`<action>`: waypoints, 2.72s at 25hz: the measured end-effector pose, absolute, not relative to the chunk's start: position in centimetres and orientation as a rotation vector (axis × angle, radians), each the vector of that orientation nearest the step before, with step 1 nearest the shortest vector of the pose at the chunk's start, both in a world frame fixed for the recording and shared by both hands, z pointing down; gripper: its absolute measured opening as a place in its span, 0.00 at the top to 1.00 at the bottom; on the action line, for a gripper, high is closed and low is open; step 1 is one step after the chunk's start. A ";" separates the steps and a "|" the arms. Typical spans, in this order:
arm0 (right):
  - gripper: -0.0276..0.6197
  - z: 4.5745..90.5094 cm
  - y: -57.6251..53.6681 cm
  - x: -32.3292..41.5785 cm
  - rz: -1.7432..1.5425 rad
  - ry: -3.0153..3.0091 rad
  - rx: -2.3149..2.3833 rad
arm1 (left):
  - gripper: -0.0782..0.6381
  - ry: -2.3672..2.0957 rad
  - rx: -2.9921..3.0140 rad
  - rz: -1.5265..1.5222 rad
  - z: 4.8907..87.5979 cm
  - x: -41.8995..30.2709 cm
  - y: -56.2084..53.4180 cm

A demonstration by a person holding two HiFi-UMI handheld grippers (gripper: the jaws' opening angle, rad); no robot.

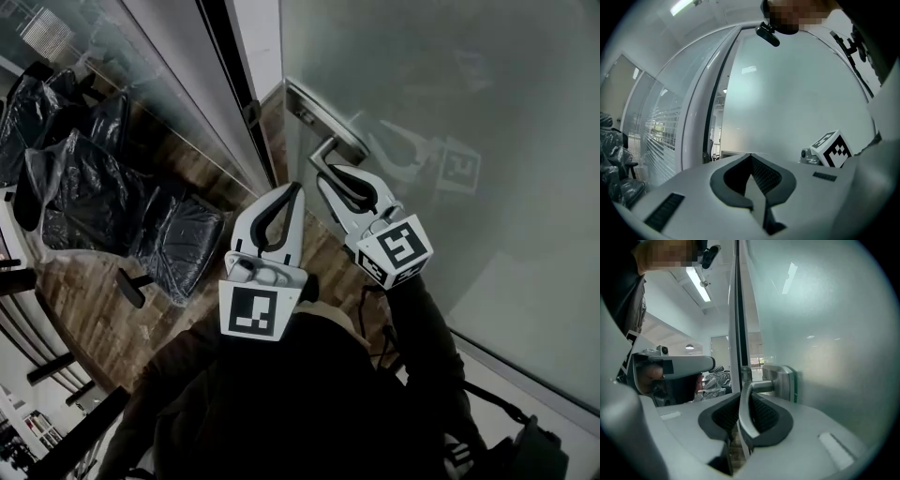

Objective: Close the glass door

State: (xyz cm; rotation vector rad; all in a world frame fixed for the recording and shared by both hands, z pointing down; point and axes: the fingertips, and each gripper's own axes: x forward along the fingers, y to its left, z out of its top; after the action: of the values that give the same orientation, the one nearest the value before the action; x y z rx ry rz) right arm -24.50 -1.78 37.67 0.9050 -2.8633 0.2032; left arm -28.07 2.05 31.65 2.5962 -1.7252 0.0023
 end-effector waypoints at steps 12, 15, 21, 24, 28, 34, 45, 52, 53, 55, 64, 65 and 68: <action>0.86 38.2 0.8 -26.4 0.177 -2.890 0.830 | 0.90 -1.878 2.514 0.056 32.1 -29.2 6.1; 0.86 38.2 1.2 -26.8 0.180 -2.883 0.835 | 0.90 -1.878 2.511 0.040 31.6 -29.5 6.4; 0.86 38.0 1.8 -27.2 0.191 -2.881 0.819 | 0.90 -1.886 2.536 0.029 30.5 -29.4 6.9; 0.86 37.8 2.1 -27.1 0.185 -2.885 0.810 | 0.90 -1.891 2.538 0.040 30.1 -29.2 7.0; 0.86 37.3 2.5 -27.3 0.181 -2.890 0.794 | 0.90 -1.903 2.532 0.049 29.6 -29.2 7.3; 0.86 37.5 2.9 -27.5 0.187 -2.894 0.776 | 0.90 -1.915 2.513 0.057 30.0 -29.6 8.1; 0.86 37.9 3.6 -27.9 0.188 -2.879 0.769 | 0.90 -1.938 2.515 0.042 29.6 -30.7 8.8; 0.86 37.2 3.4 -27.5 0.181 -2.872 0.775 | 0.90 -1.965 2.509 0.025 28.3 -31.6 9.5; 0.86 36.7 3.5 -27.3 0.157 -2.872 0.781 | 0.90 -1.970 2.508 0.026 28.1 -31.8 9.6; 0.86 35.3 3.8 -26.7 0.089 -2.881 0.788 | 0.90 -1.976 2.507 0.022 27.8 -32.0 10.0; 0.86 28.1 4.9 -25.3 -0.133 -3.011 0.816 | 0.90 -1.967 2.527 -0.028 27.0 -32.2 11.3; 0.87 27.0 5.2 -25.2 -0.146 -3.027 0.822 | 0.90 -1.968 2.528 -0.034 27.0 -32.2 11.4; 0.95 25.5 6.0 -25.1 -0.137 -3.038 0.871 | 0.90 -1.963 2.531 -0.033 26.8 -32.2 11.6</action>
State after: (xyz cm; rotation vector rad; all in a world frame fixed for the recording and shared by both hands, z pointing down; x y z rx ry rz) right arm -25.05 6.03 25.55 0.8706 -3.0383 -0.1372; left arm -32.19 11.60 26.78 2.5310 -1.9630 -0.0329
